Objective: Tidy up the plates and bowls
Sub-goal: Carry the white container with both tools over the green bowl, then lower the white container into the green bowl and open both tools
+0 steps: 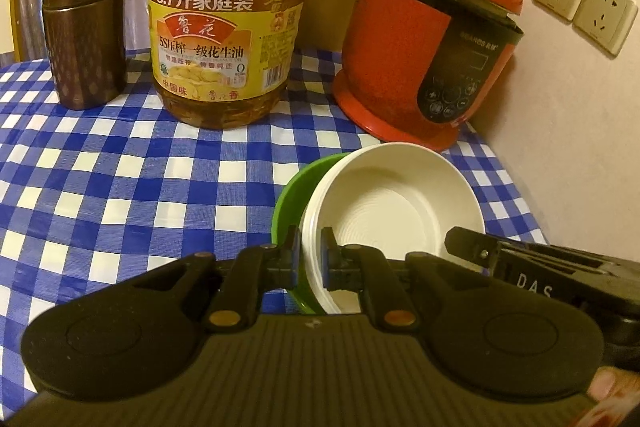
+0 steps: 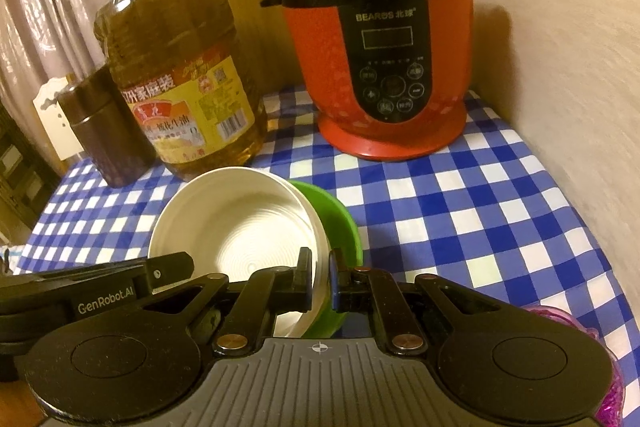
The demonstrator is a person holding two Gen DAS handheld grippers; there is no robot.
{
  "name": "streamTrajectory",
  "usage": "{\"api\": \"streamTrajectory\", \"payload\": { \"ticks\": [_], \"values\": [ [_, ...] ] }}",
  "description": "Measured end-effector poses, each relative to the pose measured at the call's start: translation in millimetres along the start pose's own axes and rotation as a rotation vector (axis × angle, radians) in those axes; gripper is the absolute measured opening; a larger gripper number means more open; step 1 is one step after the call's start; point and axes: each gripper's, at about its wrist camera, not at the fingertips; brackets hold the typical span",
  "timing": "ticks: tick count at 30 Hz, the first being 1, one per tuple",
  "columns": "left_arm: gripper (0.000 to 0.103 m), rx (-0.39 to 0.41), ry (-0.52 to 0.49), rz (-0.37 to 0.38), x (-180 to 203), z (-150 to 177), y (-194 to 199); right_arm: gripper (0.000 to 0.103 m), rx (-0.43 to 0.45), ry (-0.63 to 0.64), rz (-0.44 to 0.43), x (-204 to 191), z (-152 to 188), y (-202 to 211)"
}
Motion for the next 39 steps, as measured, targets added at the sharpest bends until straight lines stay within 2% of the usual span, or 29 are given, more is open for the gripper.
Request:
{"api": "streamTrajectory", "payload": {
  "ticks": [14, 19, 35, 39],
  "values": [
    [0.009, 0.013, 0.001, -0.007, -1, 2, -1, 0.009, 0.006, -0.008, -0.009, 4, 2, -8],
    [0.009, 0.046, 0.024, -0.004, -5, 0, 5, 0.018, 0.039, -0.068, -0.056, 14, 1, -4],
    [0.009, 0.076, 0.062, 0.010, -16, -2, 29, 0.023, 0.140, -0.103, -0.073, 11, 1, 34],
    [0.010, 0.064, 0.063, 0.013, -16, 1, 41, 0.029, 0.142, -0.094, -0.080, 4, 7, 46]
  ]
}}
Point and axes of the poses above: each gripper's, at about its wrist camera, not at the fingertips, and y roughly against the way its jaws point, x to its right, z to its underside, and after that the axes turned 6 degrees about -x, right-handed
